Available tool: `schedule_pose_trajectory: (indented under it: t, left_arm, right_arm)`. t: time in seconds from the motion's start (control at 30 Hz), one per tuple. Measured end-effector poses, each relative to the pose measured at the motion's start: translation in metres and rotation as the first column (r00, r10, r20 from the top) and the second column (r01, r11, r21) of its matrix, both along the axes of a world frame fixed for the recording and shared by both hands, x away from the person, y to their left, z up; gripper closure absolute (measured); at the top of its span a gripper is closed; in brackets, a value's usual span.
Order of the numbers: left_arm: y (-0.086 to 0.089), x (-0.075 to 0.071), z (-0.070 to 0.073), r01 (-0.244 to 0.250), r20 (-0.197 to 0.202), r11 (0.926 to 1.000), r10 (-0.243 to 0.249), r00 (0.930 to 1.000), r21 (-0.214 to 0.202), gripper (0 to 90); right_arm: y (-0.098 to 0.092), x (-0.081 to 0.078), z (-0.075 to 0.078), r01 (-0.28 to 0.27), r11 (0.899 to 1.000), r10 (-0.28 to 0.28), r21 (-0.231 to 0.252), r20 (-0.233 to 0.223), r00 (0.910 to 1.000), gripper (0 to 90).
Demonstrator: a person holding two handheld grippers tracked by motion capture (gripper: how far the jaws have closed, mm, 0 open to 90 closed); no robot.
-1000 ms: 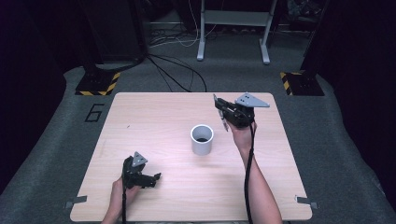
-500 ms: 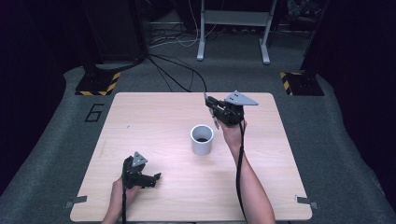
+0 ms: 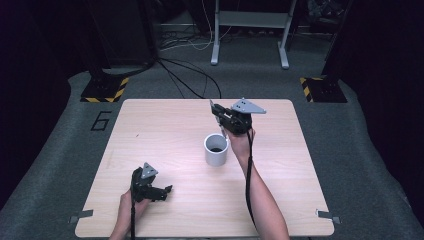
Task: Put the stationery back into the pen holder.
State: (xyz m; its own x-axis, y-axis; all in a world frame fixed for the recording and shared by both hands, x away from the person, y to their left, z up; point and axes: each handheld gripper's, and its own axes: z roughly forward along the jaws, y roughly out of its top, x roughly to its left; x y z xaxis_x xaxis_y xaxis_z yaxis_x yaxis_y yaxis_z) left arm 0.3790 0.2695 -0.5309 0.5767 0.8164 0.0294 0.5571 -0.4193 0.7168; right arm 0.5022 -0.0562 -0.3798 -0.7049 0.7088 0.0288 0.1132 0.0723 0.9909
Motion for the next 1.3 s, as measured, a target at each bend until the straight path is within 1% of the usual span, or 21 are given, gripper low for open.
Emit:
schedule_pose_trajectory:
  t: [0.17, 0.33, 0.37, 0.43, 0.5, 0.53, 0.57, 0.63, 0.67, 0.7, 0.77, 0.8, 0.83, 0.97, 1.03, 1.07, 1.13, 1.27, 1.3]
  left_arm:
    - [0.000, 0.000, 0.000, 0.000, 0.000, 1.0000, 0.000, 1.0000, 0.000, 0.4]
    - [0.000, 0.000, 0.000, -0.002, 0.003, 1.0000, 0.002, 1.0000, 0.000, 0.4]
    - [0.000, 0.000, 0.000, -0.002, 0.003, 1.0000, 0.002, 1.0000, 0.000, 0.4]
    - [0.000, 0.000, 0.000, 0.001, 0.002, 1.0000, -0.001, 1.0000, 0.003, 0.4]
    - [0.000, 0.000, 0.000, 0.001, -0.005, 1.0000, -0.001, 1.0000, 0.001, 0.4]
    - [0.000, 0.000, 0.000, 0.001, -0.001, 1.0000, -0.001, 1.0000, 0.000, 0.4]
    - [0.000, 0.000, 0.000, 0.002, -0.006, 1.0000, -0.002, 1.0000, 0.001, 0.4]
    - [0.000, 0.000, 0.000, 0.003, -0.001, 1.0000, -0.003, 1.0000, 0.003, 0.4]
    - [0.000, -0.001, 0.000, 0.000, -0.009, 1.0000, 0.000, 1.0000, -0.003, 0.4]
    - [-0.001, -0.001, -0.001, -0.014, -0.017, 0.9996, 0.013, 0.9998, -0.023, 0.4]
    - [-0.001, -0.001, 0.000, -0.010, -0.015, 0.9998, 0.010, 0.9998, -0.019, 0.4]
    - [0.000, 0.000, 0.000, 0.002, -0.006, 1.0000, -0.002, 1.0000, 0.000, 0.4]
    - [0.000, 0.000, 0.000, 0.002, 0.003, 1.0000, -0.002, 1.0000, 0.004, 0.4]
    - [0.000, 0.000, 0.000, -0.002, 0.002, 1.0000, 0.002, 1.0000, -0.001, 0.4]
    - [0.000, 0.000, 0.000, -0.002, 0.000, 1.0000, 0.002, 1.0000, -0.003, 0.4]
    - [0.000, 0.000, 0.000, -0.002, 0.000, 1.0000, 0.002, 1.0000, -0.004, 0.4]
    - [0.000, 0.000, 0.000, -0.002, 0.001, 1.0000, 0.002, 1.0000, -0.003, 0.4]
    - [0.000, 0.000, 0.000, -0.002, 0.000, 1.0000, 0.002, 1.0000, -0.004, 0.4]
    - [0.000, 0.000, 0.000, -0.002, 0.001, 1.0000, 0.002, 1.0000, -0.003, 0.4]
  right_arm:
    - [0.009, 0.003, -0.005, -0.021, 1.000, 0.020, -0.014, -0.019, 0.9996, 80.7]
    - [0.017, 0.006, -0.014, -0.040, 0.999, 0.040, -0.015, -0.041, 0.9984, 80.7]
    - [0.020, 0.007, -0.018, -0.053, 0.998, 0.051, -0.026, -0.052, 0.9973, 80.8]
    - [0.022, 0.008, -0.021, -0.058, 0.998, 0.056, -0.031, -0.054, 0.9970, 80.7]
    - [0.026, 0.007, -0.024, -0.066, 0.997, 0.063, -0.050, -0.062, 0.9961, 80.7]
    - [0.027, 0.007, -0.026, -0.071, 0.996, 0.068, -0.054, -0.061, 0.9958, 80.8]
    - [0.028, 0.007, -0.028, -0.071, 0.996, 0.067, -0.056, -0.066, 0.9956, 80.8]
    - [0.030, 0.008, -0.031, -0.075, 0.995, 0.070, -0.065, -0.078, 0.9945, 80.7]
    - [0.030, 0.007, -0.033, -0.077, 0.994, 0.072, -0.071, -0.079, 0.9943, 80.7]
    - [0.030, 0.007, -0.035, -0.080, 0.994, 0.073, -0.074, -0.086, 0.9935, 80.7]
    - [0.030, 0.007, -0.038, -0.080, 0.993, 0.072, -0.082, -0.092, 0.9932, 80.7]
    - [0.030, 0.007, -0.040, -0.083, 0.992, 0.074, -0.090, -0.100, 0.9922, 80.7]
    - [0.029, 0.008, -0.041, -0.082, 0.992, 0.073, -0.093, -0.103, 0.9920, 80.7]
    - [0.028, 0.006, -0.047, -0.090, 0.989, 0.076, -0.113, -0.121, 0.9897, 80.7]
    - [0.028, 0.005, -0.048, -0.093, 0.986, 0.076, -0.139, -0.123, 0.9895, 80.7]
    - [0.028, 0.004, -0.049, -0.097, 0.984, 0.077, -0.150, -0.132, 0.9883, 80.7]
    - [0.026, 0.004, -0.050, -0.098, 0.982, 0.078, -0.164, -0.126, 0.9889, 80.6]
    - [0.019, 0.001, -0.051, -0.092, 0.983, 0.067, -0.161, -0.153, 0.9859, 80.6]
    - [0.018, 0.001, -0.052, -0.088, 0.983, 0.063, -0.161, -0.154, 0.9861, 80.5]
